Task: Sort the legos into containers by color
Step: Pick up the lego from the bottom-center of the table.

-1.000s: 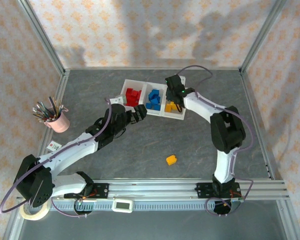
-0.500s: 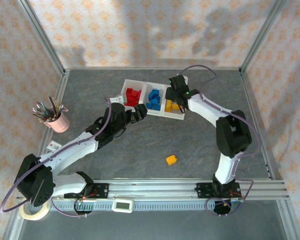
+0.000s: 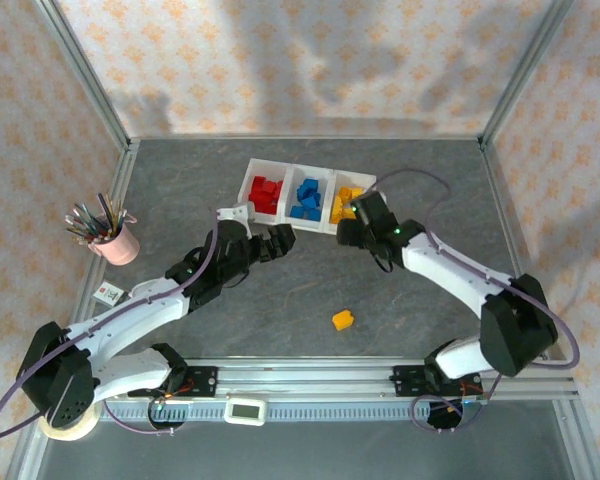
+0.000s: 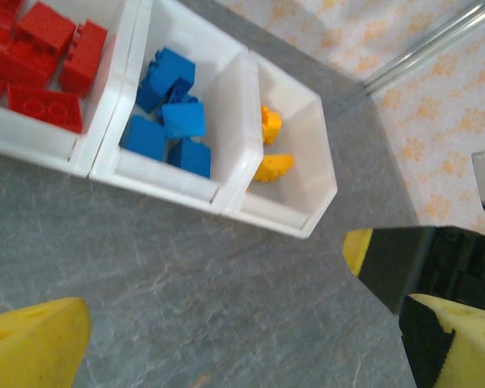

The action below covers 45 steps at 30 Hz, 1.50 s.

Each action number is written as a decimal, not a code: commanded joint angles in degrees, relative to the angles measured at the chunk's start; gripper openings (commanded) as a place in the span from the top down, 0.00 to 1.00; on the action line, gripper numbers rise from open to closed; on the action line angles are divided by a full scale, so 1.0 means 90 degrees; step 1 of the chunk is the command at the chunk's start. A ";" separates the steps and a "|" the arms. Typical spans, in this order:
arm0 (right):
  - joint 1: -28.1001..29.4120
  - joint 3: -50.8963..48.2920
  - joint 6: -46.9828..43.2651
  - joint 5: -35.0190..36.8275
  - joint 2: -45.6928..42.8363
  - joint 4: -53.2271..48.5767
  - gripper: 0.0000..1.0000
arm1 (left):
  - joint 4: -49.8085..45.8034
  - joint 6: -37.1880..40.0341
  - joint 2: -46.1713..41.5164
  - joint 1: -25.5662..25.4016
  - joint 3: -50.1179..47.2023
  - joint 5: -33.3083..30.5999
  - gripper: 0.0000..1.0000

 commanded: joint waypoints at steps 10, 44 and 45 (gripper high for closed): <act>0.1678 -0.1586 0.1212 -0.0449 -0.0754 -0.0202 0.16 | 0.0252 -0.0949 -0.0639 -0.0645 -0.1024 -0.0478 0.01; 0.3466 -0.1623 0.2646 0.0580 0.0170 -0.0097 0.62 | -0.0270 -0.0917 -0.0914 -0.0738 -0.1049 -0.0900 0.01; 0.3470 -0.1601 0.2613 0.0585 0.0139 -0.0083 0.62 | -0.0287 -0.0893 -0.0899 -0.0733 -0.1027 -0.0893 0.01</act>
